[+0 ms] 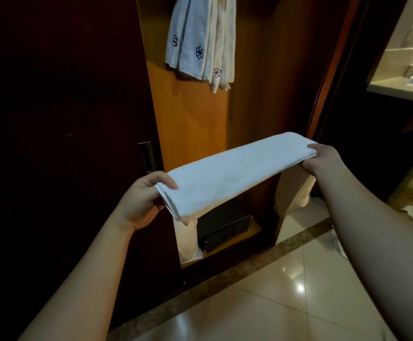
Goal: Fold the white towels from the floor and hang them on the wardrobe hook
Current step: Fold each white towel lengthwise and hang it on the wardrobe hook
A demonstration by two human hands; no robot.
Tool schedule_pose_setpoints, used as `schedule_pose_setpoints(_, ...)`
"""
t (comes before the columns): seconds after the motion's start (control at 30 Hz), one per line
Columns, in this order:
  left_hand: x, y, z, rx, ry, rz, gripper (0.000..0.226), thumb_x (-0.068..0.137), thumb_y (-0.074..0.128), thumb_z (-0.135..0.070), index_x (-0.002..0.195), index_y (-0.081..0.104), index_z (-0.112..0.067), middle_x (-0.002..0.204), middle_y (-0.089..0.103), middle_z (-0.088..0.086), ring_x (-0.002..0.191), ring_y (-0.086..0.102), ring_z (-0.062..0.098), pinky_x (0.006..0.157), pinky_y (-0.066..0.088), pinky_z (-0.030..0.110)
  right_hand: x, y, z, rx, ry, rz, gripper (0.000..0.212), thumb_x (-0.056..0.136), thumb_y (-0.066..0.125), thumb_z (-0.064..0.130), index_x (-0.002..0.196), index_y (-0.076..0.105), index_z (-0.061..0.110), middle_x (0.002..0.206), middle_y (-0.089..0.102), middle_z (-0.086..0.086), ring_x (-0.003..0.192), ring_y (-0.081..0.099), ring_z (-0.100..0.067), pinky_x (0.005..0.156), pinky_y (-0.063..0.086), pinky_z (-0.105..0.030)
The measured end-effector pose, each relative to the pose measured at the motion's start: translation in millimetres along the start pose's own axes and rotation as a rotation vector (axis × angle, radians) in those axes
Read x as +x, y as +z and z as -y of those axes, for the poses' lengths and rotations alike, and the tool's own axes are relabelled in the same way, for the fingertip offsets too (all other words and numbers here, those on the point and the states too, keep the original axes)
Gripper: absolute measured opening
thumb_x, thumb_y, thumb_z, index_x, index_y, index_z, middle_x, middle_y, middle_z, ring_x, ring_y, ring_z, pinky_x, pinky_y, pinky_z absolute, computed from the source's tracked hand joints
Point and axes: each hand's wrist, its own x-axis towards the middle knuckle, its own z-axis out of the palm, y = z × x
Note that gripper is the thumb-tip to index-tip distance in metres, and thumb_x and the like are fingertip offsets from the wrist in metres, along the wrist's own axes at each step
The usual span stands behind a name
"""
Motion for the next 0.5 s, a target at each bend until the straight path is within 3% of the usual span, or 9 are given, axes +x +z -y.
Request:
schedule_pose_setpoints(0.03,-0.8,-3.5,4.9,-0.041,-0.025,0.039,0.023,0.081,0.056,-0.008,0.071,0.074,-0.019,0.097,0.069,0.008,0.090,0.069,0.027,0.060,0.054,0.028,-3.9,6.8,-2.5,-0.317,-0.169,0.119,0.038,0.099,0.053,0.001,0.136,0.045,0.001,0.127,0.062,-0.015,0.104,0.066,-0.030,0.080,0.060,-0.036)
schedule_pose_setpoints(0.07,-2.9,-5.4,10.9,-0.095,-0.044,0.053,0.021,0.078,0.055,-0.009,0.070,0.073,-0.016,0.099,0.068,0.011,0.094,0.068,0.030,0.063,0.054,0.030,-1.3,2.1,-2.4,-0.392,-0.137,0.274,0.038,0.097,0.054,0.000,0.134,0.045,0.001,0.123,0.062,-0.016,0.098,0.066,-0.031,0.068,0.060,-0.037)
schedule_pose_setpoints(0.1,-4.8,-5.6,15.2,-0.178,-0.085,0.061,0.018,0.074,0.055,-0.013,0.069,0.072,-0.012,0.105,0.068,0.015,0.099,0.067,0.033,0.067,0.054,0.033,-3.8,-3.3,-1.2,-0.440,-0.122,0.313,0.038,0.096,0.056,-0.001,0.133,0.044,0.001,0.122,0.062,-0.016,0.095,0.066,-0.031,0.060,0.058,-0.037)
schedule_pose_setpoints(0.17,-7.1,-2.4,26.0,-0.276,-0.143,0.028,0.023,0.073,0.057,-0.027,0.065,0.069,-0.009,0.119,0.066,0.020,0.112,0.065,0.039,0.075,0.053,0.040,-5.5,-12.4,-5.1,-0.559,-0.207,0.282,0.042,0.094,0.059,-0.001,0.133,0.044,0.004,0.124,0.061,-0.014,0.099,0.065,-0.031,0.064,0.060,-0.036)
schedule_pose_setpoints(0.23,-7.8,3.6,36.6,-0.196,-0.188,-0.084,0.032,0.086,0.058,-0.035,0.064,0.064,-0.012,0.121,0.066,0.016,0.116,0.063,0.038,0.077,0.052,0.041,-3.6,-18.0,-6.7,-0.568,-0.241,0.318,0.050,0.091,0.062,-0.003,0.135,0.042,0.006,0.121,0.058,-0.015,0.102,0.062,-0.032,0.074,0.059,-0.037)
schedule_pose_setpoints(0.27,-7.9,6.7,41.7,-0.112,-0.222,-0.139,0.031,0.092,0.061,-0.033,0.066,0.062,-0.015,0.116,0.066,0.013,0.114,0.064,0.037,0.075,0.054,0.038,-3.3,-18.8,-6.3,-0.593,-0.266,0.295,0.052,0.090,0.063,-0.003,0.136,0.040,0.006,0.119,0.057,-0.015,0.101,0.062,-0.033,0.072,0.059,-0.038)
schedule_pose_setpoints(0.33,-7.6,10.2,54.5,-0.016,-0.297,-0.148,0.023,0.091,0.067,-0.014,0.070,0.059,-0.019,0.113,0.063,0.011,0.102,0.070,0.034,0.064,0.057,0.034,-3.0,-24.2,-8.9,-0.612,-0.288,0.321,0.054,0.091,0.061,-0.003,0.138,0.039,0.006,0.116,0.056,-0.017,0.095,0.061,-0.034,0.055,0.058,-0.039)
schedule_pose_setpoints(0.4,-8.4,12.0,69.0,0.033,-0.382,-0.141,0.025,0.089,0.066,0.002,0.082,0.057,-0.021,0.122,0.057,0.015,0.102,0.068,0.036,0.062,0.058,0.034,-3.5,-26.3,-8.6,-0.596,-0.280,0.327,0.053,0.092,0.058,-0.003,0.140,0.037,0.006,0.113,0.057,-0.019,0.090,0.061,-0.036,0.044,0.054,-0.038)
schedule_pose_setpoints(0.5,-8.3,19.3,88.5,-0.097,-0.455,-0.283,0.049,0.086,0.058,0.014,0.118,0.056,-0.024,0.128,0.052,0.013,0.110,0.059,0.037,0.068,0.060,0.041,-6.5,-27.5,-10.2,-0.610,-0.295,0.320,0.053,0.092,0.053,-0.005,0.142,0.038,0.006,0.116,0.061,-0.022,0.094,0.066,-0.041,0.055,0.058,-0.046)
